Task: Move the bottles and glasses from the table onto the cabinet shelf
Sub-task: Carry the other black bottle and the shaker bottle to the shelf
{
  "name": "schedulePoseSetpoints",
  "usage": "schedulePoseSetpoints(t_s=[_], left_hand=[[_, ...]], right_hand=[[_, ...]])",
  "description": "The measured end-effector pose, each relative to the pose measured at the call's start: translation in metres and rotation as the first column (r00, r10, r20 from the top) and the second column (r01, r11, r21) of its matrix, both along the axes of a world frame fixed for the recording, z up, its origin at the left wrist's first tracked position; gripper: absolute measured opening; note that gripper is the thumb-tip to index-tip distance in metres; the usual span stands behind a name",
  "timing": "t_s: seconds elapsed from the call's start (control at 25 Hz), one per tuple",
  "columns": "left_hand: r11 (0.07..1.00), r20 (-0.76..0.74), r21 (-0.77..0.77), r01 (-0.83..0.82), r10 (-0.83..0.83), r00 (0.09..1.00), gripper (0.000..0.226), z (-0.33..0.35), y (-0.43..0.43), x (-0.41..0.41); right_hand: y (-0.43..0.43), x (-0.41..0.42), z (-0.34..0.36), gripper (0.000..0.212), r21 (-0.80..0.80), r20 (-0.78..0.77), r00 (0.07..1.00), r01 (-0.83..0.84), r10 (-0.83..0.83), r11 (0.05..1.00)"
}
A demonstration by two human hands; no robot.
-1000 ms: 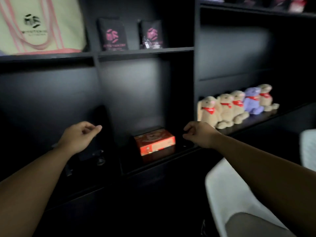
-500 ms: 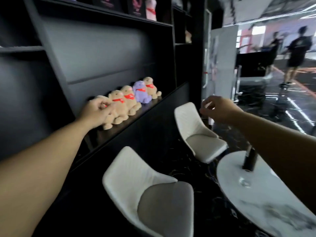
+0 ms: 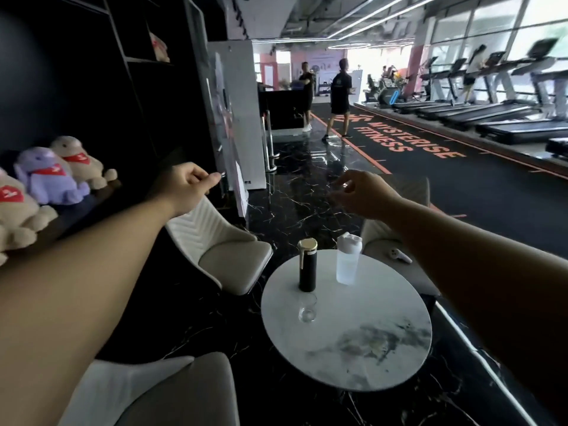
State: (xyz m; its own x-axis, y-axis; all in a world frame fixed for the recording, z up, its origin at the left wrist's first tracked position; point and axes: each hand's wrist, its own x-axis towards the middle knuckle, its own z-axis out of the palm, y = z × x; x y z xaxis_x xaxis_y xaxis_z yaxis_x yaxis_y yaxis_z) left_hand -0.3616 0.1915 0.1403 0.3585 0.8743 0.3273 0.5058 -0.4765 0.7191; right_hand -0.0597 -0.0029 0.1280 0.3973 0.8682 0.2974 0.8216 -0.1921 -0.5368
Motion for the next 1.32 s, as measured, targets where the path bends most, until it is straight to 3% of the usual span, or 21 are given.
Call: schedulePoseSetpoints(t_s=[0.24,0.52,0.84,1.0,1.08,1.24,1.32], left_hand=[[0.990,-0.131,-0.104,0.098,-0.112,0.985,0.050,-0.076,0.034,0.129],[0.963,-0.201,-0.269,-0.032,-0.024,0.979,0.047,-0.171,0.051,0.257],[0.899,-0.316,-0.384,-0.211,0.087,0.945,0.112,-0.271,0.069,0.345],[0.860,-0.404,-0.430,-0.274,0.088,0.911,0.126,-0.308,0.075,0.346],[0.856,-0.414,-0.432,-0.282,0.090,0.906,0.119,-0.324,0.077,0.345],[0.884,-0.371,-0.357,-0.301,0.161,0.914,0.080,-0.339,0.078,0.347],[0.899,-0.345,-0.324,-0.293,0.176,0.922,0.075,-0.333,0.075,0.346]], right_hand=[[0.031,0.096,-0.077,0.035,-0.131,-0.018,0.997,0.078,-0.081,0.988],[0.119,0.213,-0.160,0.041,-0.275,0.002,1.000,0.020,-0.020,0.961],[0.184,0.279,-0.257,0.084,-0.483,-0.012,0.992,-0.115,0.125,0.868],[0.198,0.271,-0.290,0.098,-0.573,-0.049,0.982,-0.175,0.180,0.800],[0.204,0.270,-0.300,0.097,-0.582,-0.046,0.980,-0.183,0.193,0.793],[0.208,0.271,-0.310,0.089,-0.567,-0.077,0.985,-0.173,0.157,0.805],[0.205,0.271,-0.307,0.085,-0.557,-0.070,0.985,-0.170,0.157,0.813]])
